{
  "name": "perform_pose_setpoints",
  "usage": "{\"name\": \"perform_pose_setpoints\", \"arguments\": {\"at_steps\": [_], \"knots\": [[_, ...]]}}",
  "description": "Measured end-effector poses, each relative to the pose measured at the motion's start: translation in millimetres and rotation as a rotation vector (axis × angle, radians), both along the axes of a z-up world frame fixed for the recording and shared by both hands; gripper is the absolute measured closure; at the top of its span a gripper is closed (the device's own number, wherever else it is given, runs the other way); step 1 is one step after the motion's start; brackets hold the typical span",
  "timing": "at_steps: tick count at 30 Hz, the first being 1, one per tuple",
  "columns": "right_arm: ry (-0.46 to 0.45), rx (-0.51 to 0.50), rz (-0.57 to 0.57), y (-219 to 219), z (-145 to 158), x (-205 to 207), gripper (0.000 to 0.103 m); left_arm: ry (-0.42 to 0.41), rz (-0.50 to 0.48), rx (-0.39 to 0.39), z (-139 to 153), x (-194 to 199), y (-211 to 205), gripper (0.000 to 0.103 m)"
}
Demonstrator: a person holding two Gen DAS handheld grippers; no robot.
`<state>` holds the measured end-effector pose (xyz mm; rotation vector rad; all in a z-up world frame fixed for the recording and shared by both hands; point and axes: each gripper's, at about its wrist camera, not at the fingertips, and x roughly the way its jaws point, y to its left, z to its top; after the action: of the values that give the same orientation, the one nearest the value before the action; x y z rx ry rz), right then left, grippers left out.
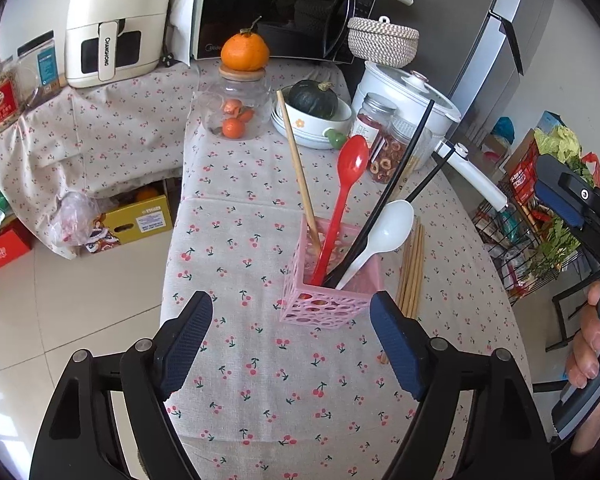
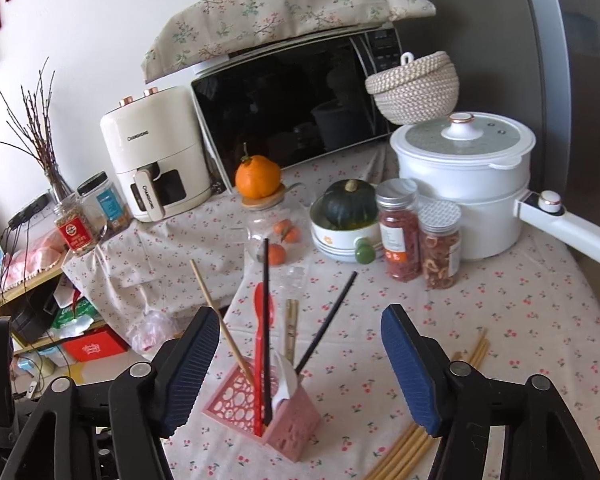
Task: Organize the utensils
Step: 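Lower the black chopstick into the pink basket and open the right tool, then lower the left tool onto the loose wooden chopsticks and close it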
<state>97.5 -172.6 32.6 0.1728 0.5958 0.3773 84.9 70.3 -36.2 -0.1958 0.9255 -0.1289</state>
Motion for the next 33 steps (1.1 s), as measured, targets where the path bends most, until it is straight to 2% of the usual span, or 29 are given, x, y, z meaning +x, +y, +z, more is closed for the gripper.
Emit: {"name": "perform_pose_setpoints", "arguments": {"at_steps": [10, 20, 23, 28, 31, 33], "knots": [[0.071, -0.073, -0.109, -63, -23, -19, 0.008, -0.011, -0.113, 0.041, -1, -18, -56, 0.014], [0.229, -0.061, -0.267, -143, -53, -22, 0.006, 0.060, -0.266, 0.123, -26, -15, -144, 0.014], [0.279, -0.083, -0.290, -159, -64, -18, 0.006, 0.083, -0.313, 0.174, -39, -5, -176, 0.014], [0.343, -0.119, -0.318, -179, -81, -10, 0.006, 0.128, -0.314, 0.185, -60, 29, -217, 0.015], [0.378, -0.098, -0.349, -194, -91, -4, 0.006, 0.138, -0.295, 0.174, -71, 57, -232, 0.027], [0.407, -0.069, -0.366, -203, -97, 0, 0.006, 0.148, -0.265, 0.186, -79, 77, -238, 0.047]]}}
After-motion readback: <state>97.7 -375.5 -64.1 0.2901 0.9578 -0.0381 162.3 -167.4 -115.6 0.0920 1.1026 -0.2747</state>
